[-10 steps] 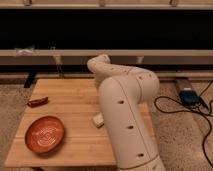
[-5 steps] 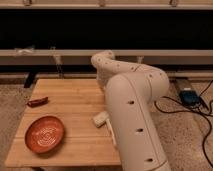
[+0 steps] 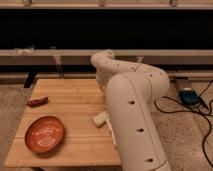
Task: Push the eraser across the table
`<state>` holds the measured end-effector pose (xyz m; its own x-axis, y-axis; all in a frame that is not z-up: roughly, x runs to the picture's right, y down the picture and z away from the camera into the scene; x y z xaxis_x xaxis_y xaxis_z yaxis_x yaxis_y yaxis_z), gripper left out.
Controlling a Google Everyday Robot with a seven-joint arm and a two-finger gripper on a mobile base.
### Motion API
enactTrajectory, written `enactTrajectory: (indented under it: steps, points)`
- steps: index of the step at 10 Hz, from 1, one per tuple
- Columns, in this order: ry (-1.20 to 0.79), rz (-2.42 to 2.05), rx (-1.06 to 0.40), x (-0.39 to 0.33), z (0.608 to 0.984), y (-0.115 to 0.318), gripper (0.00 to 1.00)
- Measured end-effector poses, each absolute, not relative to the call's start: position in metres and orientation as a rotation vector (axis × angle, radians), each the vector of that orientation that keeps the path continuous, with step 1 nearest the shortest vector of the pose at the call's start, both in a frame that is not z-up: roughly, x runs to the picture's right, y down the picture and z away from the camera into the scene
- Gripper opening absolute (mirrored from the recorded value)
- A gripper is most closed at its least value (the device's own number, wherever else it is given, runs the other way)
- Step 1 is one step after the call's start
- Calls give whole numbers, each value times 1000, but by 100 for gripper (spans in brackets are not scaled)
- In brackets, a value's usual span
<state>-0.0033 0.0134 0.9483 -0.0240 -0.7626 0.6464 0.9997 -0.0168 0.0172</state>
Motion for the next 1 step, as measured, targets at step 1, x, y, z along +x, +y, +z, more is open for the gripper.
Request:
enactTrajectory:
  steps: [1]
  points:
    - [-560,-1523,-542,-4,948,13,54]
